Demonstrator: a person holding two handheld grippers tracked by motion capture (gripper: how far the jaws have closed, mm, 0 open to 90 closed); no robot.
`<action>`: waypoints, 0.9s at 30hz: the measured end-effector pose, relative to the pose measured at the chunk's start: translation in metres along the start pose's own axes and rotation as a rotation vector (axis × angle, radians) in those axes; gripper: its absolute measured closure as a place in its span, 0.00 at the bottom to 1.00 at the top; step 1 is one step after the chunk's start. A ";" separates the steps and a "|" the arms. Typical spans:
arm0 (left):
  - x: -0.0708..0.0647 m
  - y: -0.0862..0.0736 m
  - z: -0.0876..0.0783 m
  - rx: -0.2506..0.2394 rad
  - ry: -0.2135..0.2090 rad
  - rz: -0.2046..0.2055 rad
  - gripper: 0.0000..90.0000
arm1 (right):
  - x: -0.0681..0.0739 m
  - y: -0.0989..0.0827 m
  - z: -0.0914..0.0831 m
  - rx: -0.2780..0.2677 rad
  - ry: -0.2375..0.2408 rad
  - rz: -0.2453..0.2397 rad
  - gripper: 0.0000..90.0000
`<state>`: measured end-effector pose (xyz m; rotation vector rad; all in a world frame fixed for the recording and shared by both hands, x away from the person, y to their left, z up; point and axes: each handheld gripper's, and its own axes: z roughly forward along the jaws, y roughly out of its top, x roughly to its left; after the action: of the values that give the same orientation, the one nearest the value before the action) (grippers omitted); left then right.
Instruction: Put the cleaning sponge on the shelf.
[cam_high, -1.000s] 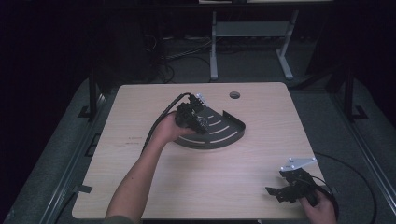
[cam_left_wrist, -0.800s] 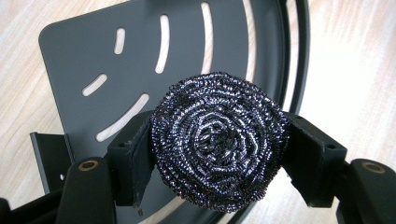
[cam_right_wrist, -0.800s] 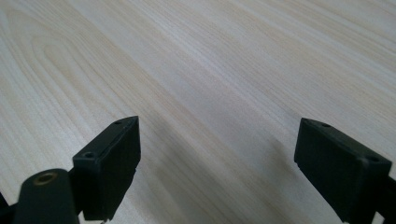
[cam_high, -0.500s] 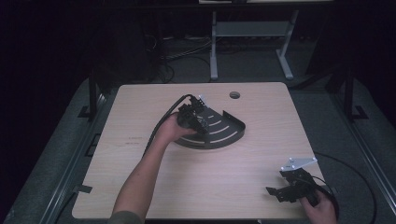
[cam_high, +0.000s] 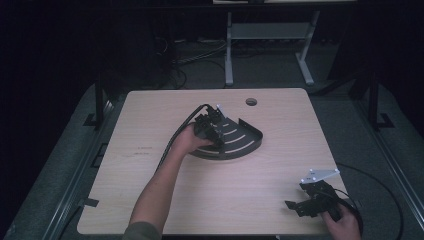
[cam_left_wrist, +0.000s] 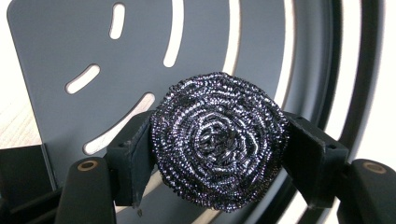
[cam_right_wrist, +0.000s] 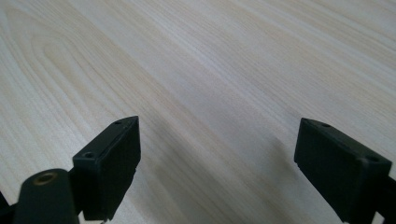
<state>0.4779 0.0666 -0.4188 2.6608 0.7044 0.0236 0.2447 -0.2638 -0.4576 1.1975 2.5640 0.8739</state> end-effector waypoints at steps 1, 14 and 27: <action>0.002 0.000 0.002 0.002 0.003 -0.001 0.34 | 0.000 0.000 0.000 0.000 0.000 0.000 0.16; 0.002 0.002 0.010 0.016 -0.003 0.000 0.34 | -0.001 -0.001 -0.001 -0.003 -0.001 0.003 0.16; 0.003 0.003 0.014 0.032 -0.006 -0.004 0.34 | -0.002 -0.001 -0.001 -0.003 -0.001 0.005 0.16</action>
<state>0.4831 0.0604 -0.4310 2.6892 0.7146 0.0035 0.2447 -0.2659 -0.4572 1.2033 2.5590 0.8782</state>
